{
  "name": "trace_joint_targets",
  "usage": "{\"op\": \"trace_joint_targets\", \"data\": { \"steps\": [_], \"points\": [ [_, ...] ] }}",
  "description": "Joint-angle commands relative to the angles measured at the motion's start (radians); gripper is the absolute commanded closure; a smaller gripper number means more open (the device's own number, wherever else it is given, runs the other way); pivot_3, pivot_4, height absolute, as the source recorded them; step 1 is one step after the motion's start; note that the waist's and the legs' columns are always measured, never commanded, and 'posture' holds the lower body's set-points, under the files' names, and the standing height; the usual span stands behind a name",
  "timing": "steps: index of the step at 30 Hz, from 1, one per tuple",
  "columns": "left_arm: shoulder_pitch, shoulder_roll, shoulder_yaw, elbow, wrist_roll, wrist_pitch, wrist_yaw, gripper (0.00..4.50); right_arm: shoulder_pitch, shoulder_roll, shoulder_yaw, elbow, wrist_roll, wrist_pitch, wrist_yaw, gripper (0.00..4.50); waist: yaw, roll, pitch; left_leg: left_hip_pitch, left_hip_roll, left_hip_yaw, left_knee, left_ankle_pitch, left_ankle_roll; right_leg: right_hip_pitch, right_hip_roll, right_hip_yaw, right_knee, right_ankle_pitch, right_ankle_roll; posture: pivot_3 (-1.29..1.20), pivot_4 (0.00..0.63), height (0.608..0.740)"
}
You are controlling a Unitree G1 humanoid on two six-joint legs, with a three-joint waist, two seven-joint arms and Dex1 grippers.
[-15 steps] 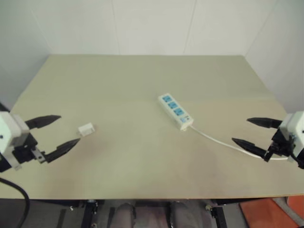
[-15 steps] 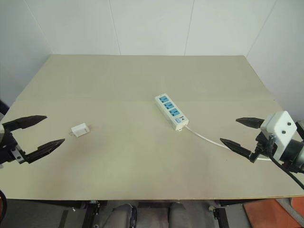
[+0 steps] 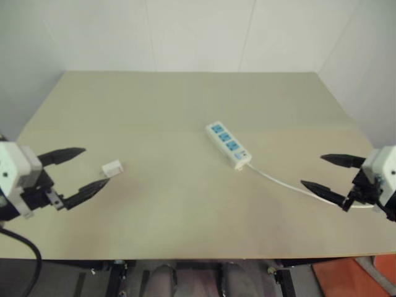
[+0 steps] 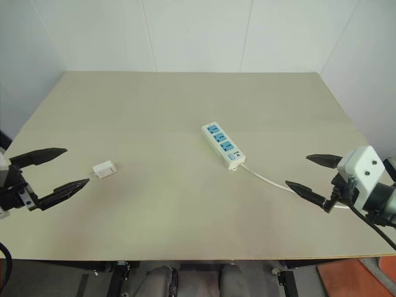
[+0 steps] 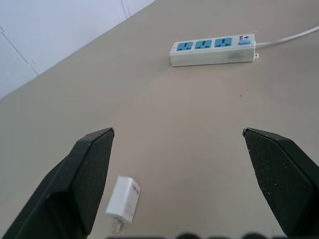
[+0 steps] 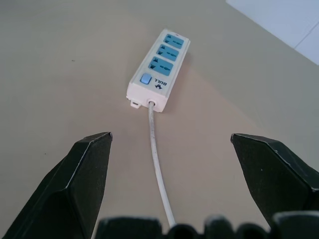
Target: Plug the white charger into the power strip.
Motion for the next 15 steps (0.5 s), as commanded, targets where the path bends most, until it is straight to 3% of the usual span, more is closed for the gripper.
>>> {"op": "trace_joint_targets", "data": {
  "steps": [1, 9, 15],
  "points": [
    [-0.042, 0.012, -0.037, 0.01, -0.004, -0.031, -0.002, 0.0, -0.04, 0.045, 0.08, -0.001, -0.037, -0.003, -0.071, 0.04, 0.0, 0.0, 0.0, 0.0, 0.0, 0.0, 0.0, 0.0, 0.0, 0.0, 0.0, 0.0, 0.0, 0.0, 0.0, 0.0, 0.15, 0.74],
    [-0.111, 0.003, -0.13, 0.062, 0.008, -0.072, -0.015, 0.0, -0.241, 0.343, 0.325, 0.123, -0.173, -0.07, -0.307, 0.04, -0.009, 0.0, 0.0, -0.001, 0.0, 0.0, 0.0, 0.0, 0.0, -0.002, 0.0, 0.001, 0.001, 0.0, 0.0, 0.0, 0.15, 0.74],
    [-0.122, -0.001, -0.157, 0.102, 0.019, -0.111, -0.035, 0.0, -0.369, 0.501, 0.392, 0.296, -0.292, -0.143, -0.474, 0.04, -0.009, 0.001, 0.0, -0.002, -0.001, 0.0, 0.0, 0.0, 0.0, -0.003, -0.001, 0.0, 0.002, 0.0, 0.0, 0.0, 0.15, 0.74]
  ]
}}
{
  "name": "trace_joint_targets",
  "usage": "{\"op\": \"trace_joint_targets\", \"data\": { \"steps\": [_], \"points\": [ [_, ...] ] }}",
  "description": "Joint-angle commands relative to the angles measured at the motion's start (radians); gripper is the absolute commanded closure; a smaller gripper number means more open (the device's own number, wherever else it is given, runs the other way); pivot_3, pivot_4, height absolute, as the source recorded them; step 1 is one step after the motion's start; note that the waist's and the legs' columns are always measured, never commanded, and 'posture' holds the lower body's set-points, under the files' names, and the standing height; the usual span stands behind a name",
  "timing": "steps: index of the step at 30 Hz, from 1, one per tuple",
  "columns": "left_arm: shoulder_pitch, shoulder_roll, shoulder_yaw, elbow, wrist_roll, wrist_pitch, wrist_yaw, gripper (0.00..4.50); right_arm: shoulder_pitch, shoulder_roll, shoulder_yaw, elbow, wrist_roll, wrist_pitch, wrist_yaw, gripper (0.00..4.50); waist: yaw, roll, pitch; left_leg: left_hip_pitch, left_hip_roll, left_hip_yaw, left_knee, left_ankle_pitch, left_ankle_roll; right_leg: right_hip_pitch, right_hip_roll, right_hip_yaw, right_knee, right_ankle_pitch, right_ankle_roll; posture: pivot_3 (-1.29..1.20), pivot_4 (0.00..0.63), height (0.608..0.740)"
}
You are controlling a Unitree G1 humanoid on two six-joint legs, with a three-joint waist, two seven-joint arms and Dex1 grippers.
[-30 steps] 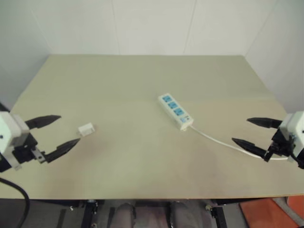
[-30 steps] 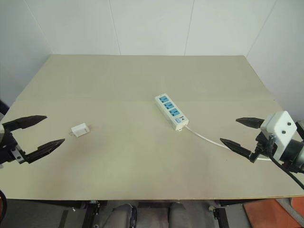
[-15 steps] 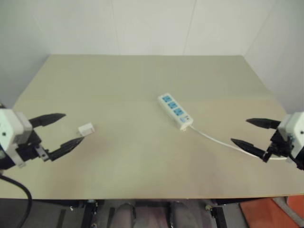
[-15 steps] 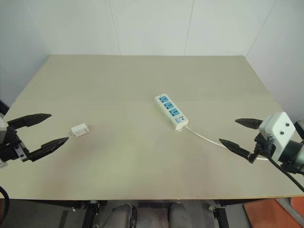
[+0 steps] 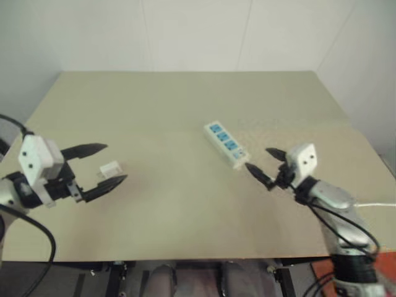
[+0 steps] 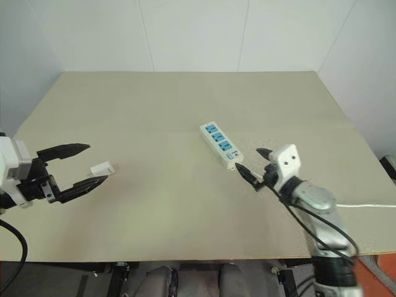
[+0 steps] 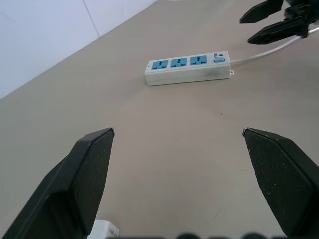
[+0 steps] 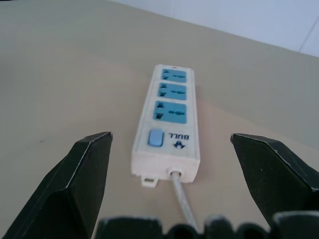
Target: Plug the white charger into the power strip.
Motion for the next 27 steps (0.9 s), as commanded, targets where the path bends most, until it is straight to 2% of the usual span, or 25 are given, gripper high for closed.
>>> {"op": "trace_joint_targets", "data": {
  "steps": [1, 5, 10, 27],
  "points": [
    [-0.01, 0.0, 0.001, 0.009, 0.011, -0.042, -0.013, 0.0, -0.058, 0.033, 0.013, 0.074, -0.053, -0.084, -0.061, 0.04, 0.001, 0.0, 0.0, 0.0, 0.0, 0.0, 0.0, 0.0, 0.0, 0.0, 0.0, 0.0, 0.0, 0.0, 0.0, 0.0, 0.15, 0.74],
    [-0.016, -0.003, -0.012, 0.03, 0.016, -0.063, -0.024, 0.0, -0.145, 0.079, 0.042, 0.247, -0.111, -0.17, -0.111, 0.04, -0.004, 0.0, 0.0, -0.002, 0.0, 0.0, 0.0, 0.0, 0.0, -0.002, 0.0, 0.0, 0.0, 0.0, 0.0, 0.0, 0.15, 0.74],
    [-0.004, -0.008, -0.009, 0.046, 0.022, -0.085, -0.039, 0.0, -0.207, 0.104, 0.069, 0.387, -0.132, -0.241, -0.102, 0.04, -0.016, 0.0, 0.0, -0.002, 0.0, 0.0, 0.0, 0.0, 0.0, -0.003, 0.0, 0.0, 0.001, 0.0, 0.0, 0.0, 0.15, 0.74],
    [0.041, -0.021, 0.016, 0.056, 0.032, -0.116, -0.055, 0.0, -0.23, 0.179, 0.111, 0.416, -0.133, -0.245, -0.051, 0.04, -0.019, 0.001, 0.0, -0.005, 0.001, 0.0, 0.0, 0.0, 0.0, -0.006, 0.0, 0.0, 0.002, 0.0, 0.0, 0.0, 0.15, 0.74]
  ]
}}
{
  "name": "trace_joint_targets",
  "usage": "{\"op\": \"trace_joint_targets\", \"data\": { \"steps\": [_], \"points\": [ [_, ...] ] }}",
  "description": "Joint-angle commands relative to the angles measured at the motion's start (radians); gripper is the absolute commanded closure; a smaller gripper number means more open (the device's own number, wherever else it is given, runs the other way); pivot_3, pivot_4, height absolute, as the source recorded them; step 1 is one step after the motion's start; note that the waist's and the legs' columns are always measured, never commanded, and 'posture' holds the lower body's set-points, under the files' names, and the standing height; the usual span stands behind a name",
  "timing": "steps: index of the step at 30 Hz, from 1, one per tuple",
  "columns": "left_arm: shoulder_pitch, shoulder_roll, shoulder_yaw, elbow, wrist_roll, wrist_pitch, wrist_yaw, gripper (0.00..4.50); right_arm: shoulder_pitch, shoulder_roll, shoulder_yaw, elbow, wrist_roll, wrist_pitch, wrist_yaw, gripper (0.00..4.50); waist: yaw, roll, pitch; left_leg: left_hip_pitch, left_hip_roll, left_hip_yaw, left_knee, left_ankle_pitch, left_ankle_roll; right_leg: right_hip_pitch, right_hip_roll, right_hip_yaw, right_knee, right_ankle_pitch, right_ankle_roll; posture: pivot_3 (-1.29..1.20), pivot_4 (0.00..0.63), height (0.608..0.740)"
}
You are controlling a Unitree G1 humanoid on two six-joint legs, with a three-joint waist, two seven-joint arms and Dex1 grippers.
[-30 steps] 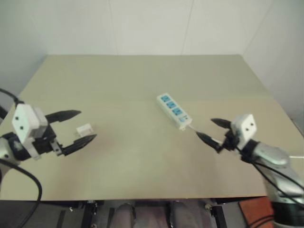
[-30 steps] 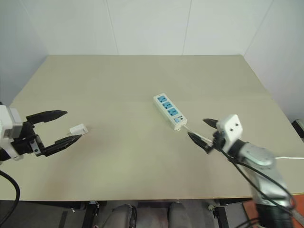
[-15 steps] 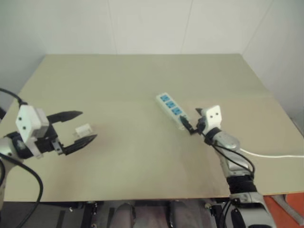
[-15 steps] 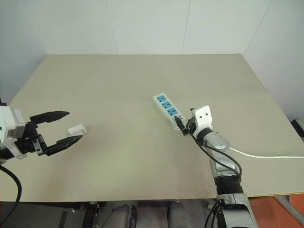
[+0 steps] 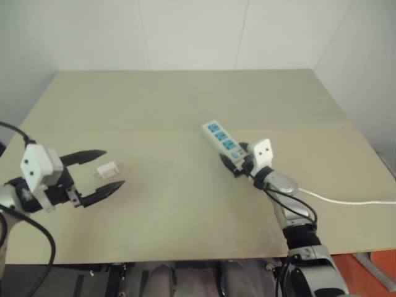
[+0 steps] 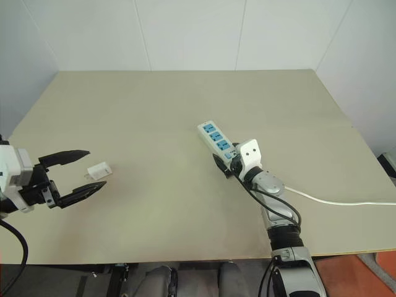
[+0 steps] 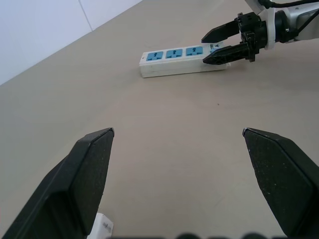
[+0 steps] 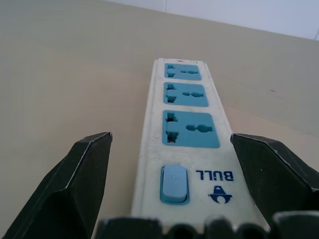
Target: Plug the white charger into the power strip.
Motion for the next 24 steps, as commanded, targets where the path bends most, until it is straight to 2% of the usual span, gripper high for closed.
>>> {"op": "trace_joint_targets", "data": {
  "steps": [1, 13, 24],
  "points": [
    [0.001, 0.0, 0.025, -0.001, 0.001, -0.032, -0.008, 0.0, -0.021, 0.01, 0.003, 0.012, -0.003, -0.015, -0.012, 0.04, 0.0, 0.0, 0.0, 0.0, 0.0, 0.0, 0.0, 0.0, 0.0, 0.0, 0.0, 0.0, 0.0, 0.0, 0.0, 0.0, 0.15, 0.74],
    [-0.001, -0.001, 0.008, 0.005, 0.003, -0.044, -0.007, 0.0, -0.067, 0.013, 0.001, 0.168, -0.05, -0.087, -0.062, 0.04, -0.003, 0.0, 0.0, 0.001, 0.0, 0.0, 0.0, 0.0, 0.0, 0.001, 0.0, 0.0, 0.0, 0.0, 0.0, 0.0, 0.15, 0.74],
    [-0.011, 0.0, -0.006, 0.007, 0.003, -0.042, -0.006, 0.0, -0.059, 0.002, -0.009, 0.098, -0.039, -0.11, -0.07, 0.04, -0.001, 0.0, 0.0, -0.003, 0.0, 0.0, 0.0, 0.0, 0.0, -0.003, 0.0, 0.0, 0.001, 0.0, 0.0, 0.0, 0.15, 0.74]
  ]
}}
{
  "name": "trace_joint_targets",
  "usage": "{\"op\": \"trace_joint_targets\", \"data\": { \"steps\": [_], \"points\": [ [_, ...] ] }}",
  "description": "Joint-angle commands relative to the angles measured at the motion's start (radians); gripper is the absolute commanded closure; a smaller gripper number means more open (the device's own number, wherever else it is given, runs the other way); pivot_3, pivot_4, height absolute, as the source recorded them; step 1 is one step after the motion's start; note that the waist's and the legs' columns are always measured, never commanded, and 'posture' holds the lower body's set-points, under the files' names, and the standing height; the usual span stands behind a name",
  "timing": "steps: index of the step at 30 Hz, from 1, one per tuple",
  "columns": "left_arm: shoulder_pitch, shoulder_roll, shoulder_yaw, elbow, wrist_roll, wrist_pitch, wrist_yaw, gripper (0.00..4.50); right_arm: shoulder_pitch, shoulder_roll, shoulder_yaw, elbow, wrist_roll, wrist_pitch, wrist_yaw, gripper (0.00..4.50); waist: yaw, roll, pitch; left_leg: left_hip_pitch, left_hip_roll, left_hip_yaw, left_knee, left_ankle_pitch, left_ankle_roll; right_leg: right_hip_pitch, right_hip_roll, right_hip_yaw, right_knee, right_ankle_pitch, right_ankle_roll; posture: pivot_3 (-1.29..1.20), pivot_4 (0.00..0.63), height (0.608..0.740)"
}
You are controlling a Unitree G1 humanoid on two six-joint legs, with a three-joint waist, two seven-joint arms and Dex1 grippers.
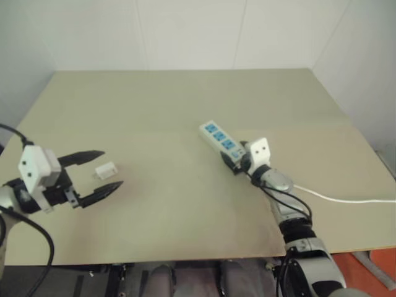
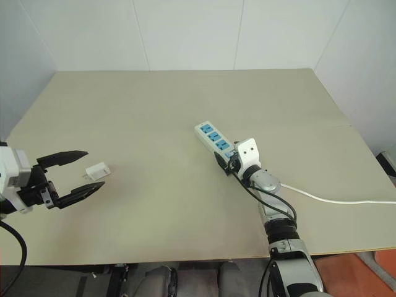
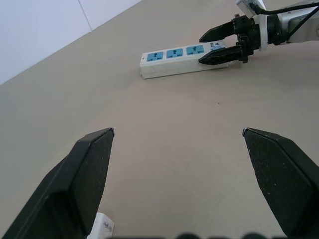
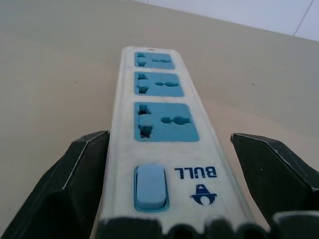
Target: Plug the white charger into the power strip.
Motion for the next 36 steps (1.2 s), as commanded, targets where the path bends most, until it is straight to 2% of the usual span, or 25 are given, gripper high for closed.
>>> {"op": "trace_joint_targets", "data": {
  "steps": [1, 20, 36],
  "points": [
    [-0.016, 0.001, -0.001, -0.007, -0.001, -0.02, -0.001, 0.0, 0.004, -0.003, -0.009, -0.056, 0.009, -0.016, -0.005, 0.04, 0.0, 0.0, 0.0, -0.001, 0.0, 0.0, 0.0, 0.0, 0.0, -0.001, 0.0, 0.0, 0.0, 0.0, 0.0, 0.0, 0.15, 0.74],
    [-0.018, 0.005, -0.003, -0.018, -0.006, -0.011, 0.001, 0.0, -0.011, -0.012, -0.016, 0.065, 0.02, -0.005, 0.03, 0.04, 0.0, 0.0, 0.0, -0.002, 0.0, 0.0, 0.0, 0.0, 0.0, -0.002, 0.0, 0.0, 0.0, 0.0, 0.0, 0.0, 0.15, 0.74],
    [-0.01, -0.001, -0.008, -0.028, -0.006, -0.011, 0.006, 0.0, -0.002, -0.011, -0.029, 0.042, 0.023, 0.008, 0.021, 0.04, 0.0, -0.001, -0.001, -0.001, 0.0, 0.0, 0.0, 0.0, 0.0, -0.001, 0.0, 0.0, 0.0, 0.0, 0.0, 0.0, 0.15, 0.74]
  ]
}}
